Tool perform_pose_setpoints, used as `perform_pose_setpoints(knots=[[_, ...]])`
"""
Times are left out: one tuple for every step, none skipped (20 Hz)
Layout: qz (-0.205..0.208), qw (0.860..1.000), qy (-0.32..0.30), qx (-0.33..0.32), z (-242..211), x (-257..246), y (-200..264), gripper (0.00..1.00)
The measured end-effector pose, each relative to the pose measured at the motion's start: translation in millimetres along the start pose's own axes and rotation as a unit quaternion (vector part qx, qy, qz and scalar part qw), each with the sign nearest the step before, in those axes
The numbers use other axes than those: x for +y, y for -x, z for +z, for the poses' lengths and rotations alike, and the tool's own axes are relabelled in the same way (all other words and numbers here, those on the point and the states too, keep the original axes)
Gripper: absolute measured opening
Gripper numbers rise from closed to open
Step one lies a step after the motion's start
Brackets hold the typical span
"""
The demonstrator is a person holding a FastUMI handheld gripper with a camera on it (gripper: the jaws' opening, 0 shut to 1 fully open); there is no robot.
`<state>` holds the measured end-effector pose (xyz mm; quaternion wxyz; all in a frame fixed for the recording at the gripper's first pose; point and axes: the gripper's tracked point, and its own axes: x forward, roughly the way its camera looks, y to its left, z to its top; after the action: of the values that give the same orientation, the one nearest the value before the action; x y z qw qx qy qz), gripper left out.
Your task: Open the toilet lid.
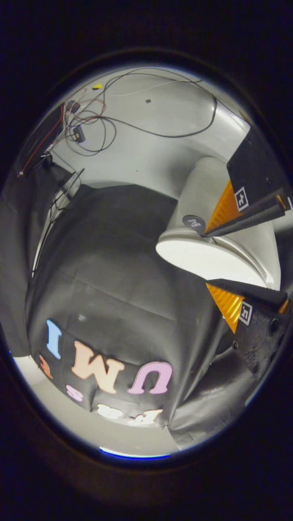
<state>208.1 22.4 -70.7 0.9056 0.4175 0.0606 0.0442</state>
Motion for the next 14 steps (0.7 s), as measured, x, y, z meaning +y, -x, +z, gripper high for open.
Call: perform_pose_setpoints(knots=[[-0.01, 1.0, -0.006, 0.003, -1.8, -3.4, -6.9, 0.66], [-0.016, 1.0, -0.012, 0.006, -1.5, -8.7, -15.0, 0.65], [-0.021, 1.0, -0.02, 0.009, -1.0, -12.7, -21.3, 0.65], [-0.027, 0.999, -0.029, 0.008, 0.3, -19.1, -28.5, 0.65], [-0.03, 0.999, -0.038, 0.008, 2.1, -23.0, -34.7, 0.66], [-0.028, 0.998, -0.05, 0.005, 5.5, -26.9, -40.1, 0.66], [-0.027, 0.998, -0.063, 0.001, 8.8, -30.8, -45.4, 0.66], [-0.024, 0.997, -0.079, 0.0, 10.1, -34.7, -50.7, 0.65], [-0.018, 0.996, -0.091, -0.005, 11.8, -33.2, -55.4, 0.65], [-0.011, 0.995, -0.1, -0.009, 13.5, -33.3, -60.6, 0.66], [-0.003, 0.994, -0.107, -0.011, 14.7, -33.8, -65.4, 0.65], [0.011, 0.994, -0.112, -0.015, 16.4, -30.8, -69.4, 0.65], [0.031, 0.992, -0.118, -0.022, 19.7, -22.8, -74.0, 0.65], [0.041, 0.991, -0.129, -0.023, 22.7, -20.2, -78.8, 0.58]])
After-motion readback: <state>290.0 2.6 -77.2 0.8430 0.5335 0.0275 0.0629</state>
